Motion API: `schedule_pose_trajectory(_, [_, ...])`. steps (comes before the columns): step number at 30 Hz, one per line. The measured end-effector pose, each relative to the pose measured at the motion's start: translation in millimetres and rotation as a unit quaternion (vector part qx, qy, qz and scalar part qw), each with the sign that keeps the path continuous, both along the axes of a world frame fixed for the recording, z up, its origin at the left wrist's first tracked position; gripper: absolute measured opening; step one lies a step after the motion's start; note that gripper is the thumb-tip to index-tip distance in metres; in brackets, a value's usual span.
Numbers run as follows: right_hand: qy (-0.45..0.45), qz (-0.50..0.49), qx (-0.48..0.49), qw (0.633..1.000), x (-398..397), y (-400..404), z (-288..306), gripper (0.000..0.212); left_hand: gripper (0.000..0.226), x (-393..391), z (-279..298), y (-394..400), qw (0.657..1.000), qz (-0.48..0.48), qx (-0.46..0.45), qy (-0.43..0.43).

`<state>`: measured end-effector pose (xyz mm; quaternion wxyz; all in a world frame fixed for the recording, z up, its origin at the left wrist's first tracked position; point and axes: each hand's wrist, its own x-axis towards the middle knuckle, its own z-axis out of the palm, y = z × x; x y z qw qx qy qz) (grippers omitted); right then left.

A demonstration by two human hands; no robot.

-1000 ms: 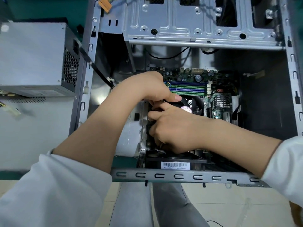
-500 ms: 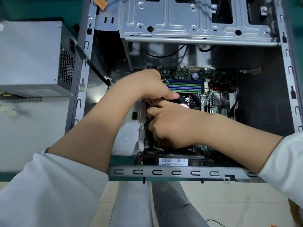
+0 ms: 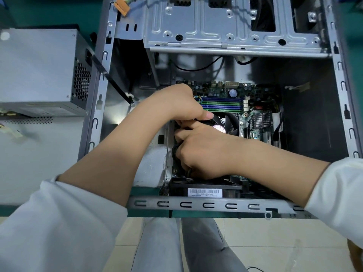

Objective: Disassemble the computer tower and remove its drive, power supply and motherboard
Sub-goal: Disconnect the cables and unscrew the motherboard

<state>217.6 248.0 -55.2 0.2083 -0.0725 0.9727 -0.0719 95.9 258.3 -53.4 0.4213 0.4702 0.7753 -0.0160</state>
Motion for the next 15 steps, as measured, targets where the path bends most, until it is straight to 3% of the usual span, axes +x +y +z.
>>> schedule_pose_trajectory(15, [0.006, -0.01, 0.001, 1.0, -0.6, -1.2, -2.2, 0.014, 0.05, 0.9, -1.8, -0.9, 1.0, 0.002, 0.01, 0.004])
